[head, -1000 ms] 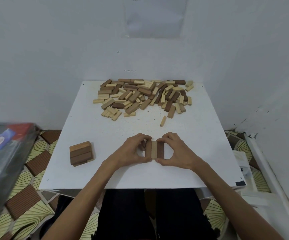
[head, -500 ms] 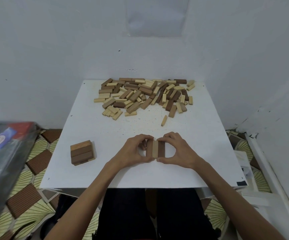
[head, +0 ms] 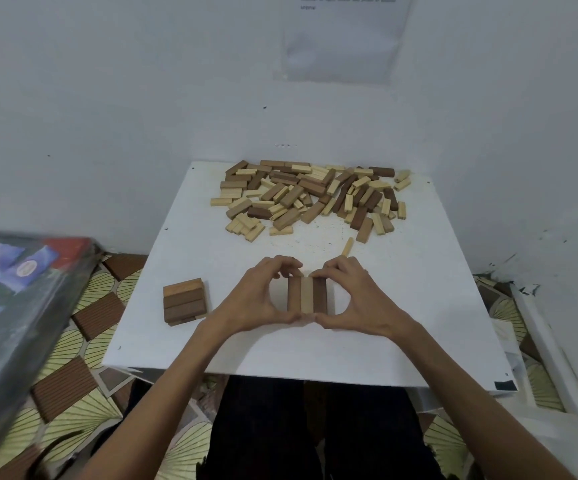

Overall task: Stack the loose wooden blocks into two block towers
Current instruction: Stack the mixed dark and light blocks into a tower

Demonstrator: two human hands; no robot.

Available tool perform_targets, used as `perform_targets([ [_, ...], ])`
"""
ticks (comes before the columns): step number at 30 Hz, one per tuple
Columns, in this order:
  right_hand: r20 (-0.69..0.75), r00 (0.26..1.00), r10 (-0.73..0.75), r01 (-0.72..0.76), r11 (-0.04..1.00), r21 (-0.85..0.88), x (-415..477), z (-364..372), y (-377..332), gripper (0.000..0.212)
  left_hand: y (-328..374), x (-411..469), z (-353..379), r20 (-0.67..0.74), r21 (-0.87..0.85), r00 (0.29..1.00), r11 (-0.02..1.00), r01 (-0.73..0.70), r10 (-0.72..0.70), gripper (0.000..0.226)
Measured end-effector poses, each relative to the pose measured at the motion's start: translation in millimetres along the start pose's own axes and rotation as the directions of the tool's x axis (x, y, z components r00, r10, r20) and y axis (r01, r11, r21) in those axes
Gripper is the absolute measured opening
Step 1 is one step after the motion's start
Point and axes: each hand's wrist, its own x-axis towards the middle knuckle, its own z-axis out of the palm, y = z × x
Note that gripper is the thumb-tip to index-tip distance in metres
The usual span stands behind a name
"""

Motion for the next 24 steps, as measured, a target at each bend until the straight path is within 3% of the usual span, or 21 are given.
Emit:
perform_targets([
  [10,0.109,0.976,-0.189,0.19,0.982,0.008,81,52,-74,0.071,-34,-65,-86,-0.175,0.016,0.98,0.995,0.1,-0.095,0.083],
  [24,0.198,0.942,-0.272,0.265,0.962,0.058,132,105,-108,0.071,-71,-110,-123,-0.295,-0.019,0.938,0.982,0.186,-0.184,0.087],
])
